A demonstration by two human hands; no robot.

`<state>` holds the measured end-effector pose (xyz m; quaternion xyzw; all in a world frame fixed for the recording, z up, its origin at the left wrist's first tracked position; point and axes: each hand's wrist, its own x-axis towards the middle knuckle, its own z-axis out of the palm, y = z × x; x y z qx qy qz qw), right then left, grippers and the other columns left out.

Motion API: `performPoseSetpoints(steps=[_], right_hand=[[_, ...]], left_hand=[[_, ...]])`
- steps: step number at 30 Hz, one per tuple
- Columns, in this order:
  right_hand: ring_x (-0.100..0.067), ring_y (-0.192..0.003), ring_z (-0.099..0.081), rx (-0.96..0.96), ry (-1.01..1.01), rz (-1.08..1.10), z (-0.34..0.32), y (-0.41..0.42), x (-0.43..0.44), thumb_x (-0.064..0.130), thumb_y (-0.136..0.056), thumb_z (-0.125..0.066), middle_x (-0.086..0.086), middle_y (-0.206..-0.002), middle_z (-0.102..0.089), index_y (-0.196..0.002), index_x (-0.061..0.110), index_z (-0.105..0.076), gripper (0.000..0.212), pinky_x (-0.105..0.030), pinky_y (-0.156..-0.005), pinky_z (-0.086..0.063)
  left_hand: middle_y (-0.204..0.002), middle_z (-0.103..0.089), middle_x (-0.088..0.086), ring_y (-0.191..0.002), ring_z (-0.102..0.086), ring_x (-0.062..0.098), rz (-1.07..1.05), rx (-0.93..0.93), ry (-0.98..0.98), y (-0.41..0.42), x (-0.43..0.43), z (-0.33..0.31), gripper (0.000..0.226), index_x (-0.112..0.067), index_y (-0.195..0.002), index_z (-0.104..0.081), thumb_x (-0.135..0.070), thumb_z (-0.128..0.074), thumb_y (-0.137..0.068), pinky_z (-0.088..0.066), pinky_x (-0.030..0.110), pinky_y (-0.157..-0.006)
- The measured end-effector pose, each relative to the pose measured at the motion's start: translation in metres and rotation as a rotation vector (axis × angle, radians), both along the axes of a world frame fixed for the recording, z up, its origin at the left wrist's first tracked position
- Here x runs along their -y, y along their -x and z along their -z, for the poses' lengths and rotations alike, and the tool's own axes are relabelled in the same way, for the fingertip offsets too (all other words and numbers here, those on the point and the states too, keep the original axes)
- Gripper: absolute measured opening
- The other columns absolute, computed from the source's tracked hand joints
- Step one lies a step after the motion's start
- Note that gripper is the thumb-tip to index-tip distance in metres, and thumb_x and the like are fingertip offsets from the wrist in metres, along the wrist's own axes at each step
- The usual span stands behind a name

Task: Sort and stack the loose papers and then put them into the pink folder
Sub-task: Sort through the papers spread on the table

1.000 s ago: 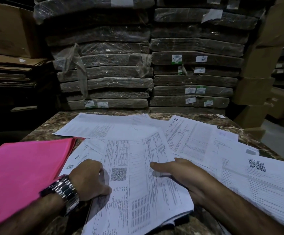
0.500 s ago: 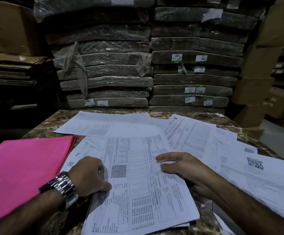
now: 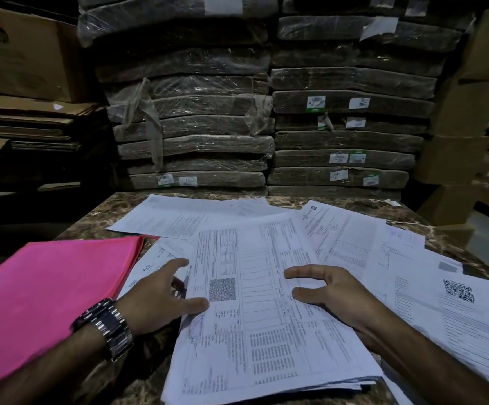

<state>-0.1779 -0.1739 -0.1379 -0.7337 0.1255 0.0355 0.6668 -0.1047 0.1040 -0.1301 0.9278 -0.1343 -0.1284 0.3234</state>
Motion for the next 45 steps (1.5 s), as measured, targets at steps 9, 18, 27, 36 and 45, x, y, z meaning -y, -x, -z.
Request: performPoseSetpoints(steps=[9, 18, 27, 36, 45], right_hand=[[-0.025, -0.080, -0.075, 0.093, -0.032, -0.015, -0.014, 0.000, 0.008, -0.004, -0.084, -0.067, -0.004, -0.094, -0.078, -0.101, 0.012, -0.075, 0.025, -0.027, -0.059, -0.059], [-0.020, -0.086, -0.075, 0.184, 0.041, 0.010, -0.017, -0.012, 0.008, 0.000, -0.083, -0.071, 0.007, -0.105, -0.073, -0.100, 0.021, -0.076, 0.027, -0.037, -0.076, -0.061], [-0.025, -0.089, -0.074, 0.148, -0.017, 0.043, -0.002, -0.011, 0.009, -0.005, -0.079, -0.073, -0.002, -0.100, -0.077, -0.103, 0.016, -0.076, 0.032, -0.042, -0.082, -0.060], [-0.031, -0.085, -0.074, 0.123, -0.266, -0.003, -0.007, -0.023, 0.005, -0.007, -0.082, -0.066, -0.015, -0.101, -0.075, -0.109, 0.008, -0.071, 0.032, -0.035, -0.067, -0.062], [-0.032, -0.079, -0.074, 0.088, -0.183, -0.028, -0.004, -0.047, -0.016, -0.008, -0.082, -0.068, -0.017, -0.095, -0.076, -0.107, 0.008, -0.072, 0.030, -0.035, -0.064, -0.061]], left_hand=[[-0.120, -0.059, -0.006, -0.074, -0.064, -0.015, 0.035, -0.105, 0.554, 0.001, 0.023, -0.010, 0.061, -0.033, -0.127, -0.049, -0.010, -0.075, -0.077, -0.048, 0.005, -0.056], [-0.113, -0.068, -0.001, -0.099, -0.067, 0.006, 0.029, -0.148, 0.737, -0.013, 0.042, 0.000, 0.028, -0.010, -0.099, -0.073, 0.006, -0.072, -0.076, -0.056, 0.020, -0.080], [-0.105, -0.072, -0.003, -0.087, -0.067, 0.022, 0.028, -0.113, 0.691, -0.018, 0.043, 0.009, 0.023, -0.016, -0.094, -0.075, 0.000, -0.073, -0.078, -0.054, 0.026, -0.079], [-0.116, -0.069, -0.004, -0.076, -0.066, 0.022, 0.043, -0.152, 0.836, -0.035, 0.036, -0.005, 0.036, -0.015, -0.102, -0.074, 0.011, -0.067, -0.078, -0.057, 0.027, -0.075], [-0.094, -0.067, 0.012, -0.038, -0.052, 0.009, 0.004, -0.146, 0.691, -0.045, 0.019, -0.002, 0.041, -0.012, -0.120, -0.060, 0.006, -0.064, -0.084, -0.045, 0.017, -0.041]])
